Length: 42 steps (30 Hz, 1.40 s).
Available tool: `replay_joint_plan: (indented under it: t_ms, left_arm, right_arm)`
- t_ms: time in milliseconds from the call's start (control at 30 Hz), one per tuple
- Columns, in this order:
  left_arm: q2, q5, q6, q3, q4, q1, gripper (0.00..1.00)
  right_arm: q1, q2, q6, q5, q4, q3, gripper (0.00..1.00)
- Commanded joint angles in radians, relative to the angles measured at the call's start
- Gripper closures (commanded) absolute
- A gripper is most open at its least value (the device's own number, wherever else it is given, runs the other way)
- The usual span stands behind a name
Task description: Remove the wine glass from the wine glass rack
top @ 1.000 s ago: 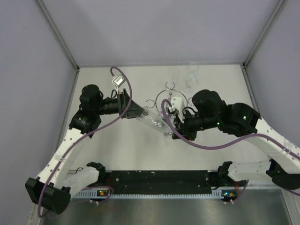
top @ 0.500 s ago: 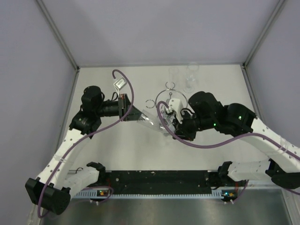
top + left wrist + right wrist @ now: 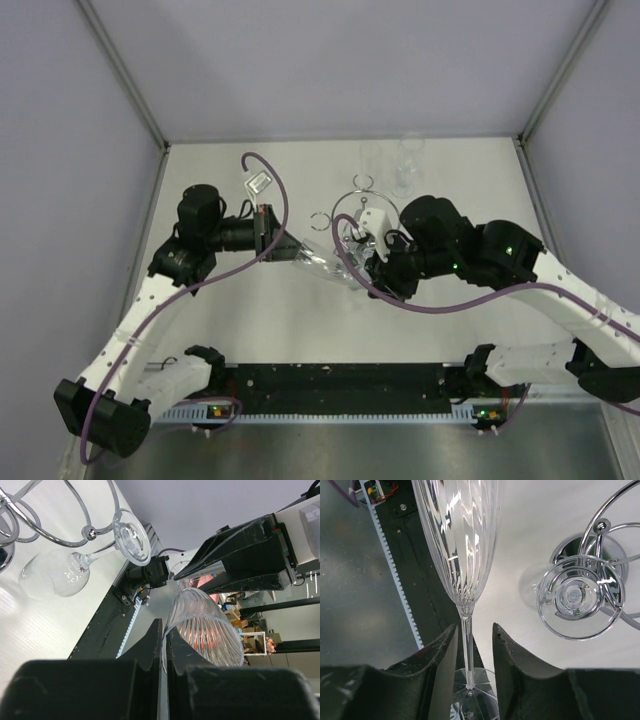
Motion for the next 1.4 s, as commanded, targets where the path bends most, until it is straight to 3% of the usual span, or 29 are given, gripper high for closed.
replay_joint_plan:
  t_ms: [0,267,567,767,1033,1367]
  left_arm:
    - [0.01,-0.012,0.07,0.029,-0.035,-0.004,1.0]
    - [0.028,-0.075,0.266,0.137,-0.259,-0.004,1.0]
    - [-0.007,-0.374,0.533,0.258,-0.642,-0.013,1.0]
    - [-0.013,-0.524,0.606,0.281,-0.77,-0.013,1.0]
    - [0.029,-0.816,0.597,0.382,-0.835,-0.013,1.0]
    - [0.293,-1.126,0.56,0.543,-0.663,-0.013,1.0]
  right_arm:
    - [0.01,-0.009,0.017,0.031,0.017,0.006,0.63]
    - [0.011,-0.073,0.05,0.082,0.014,0.048,0.5]
    - [0.01,-0.123,0.051,0.136,0.014,0.064,0.48]
    - [0.011,-0.124,0.051,0.186,0.017,0.052,0.48]
    - [0.01,-0.126,0.098,0.27,0.057,0.0,0.47]
    - [0.007,-0.141,0.188,0.458,0.164,-0.135,0.47]
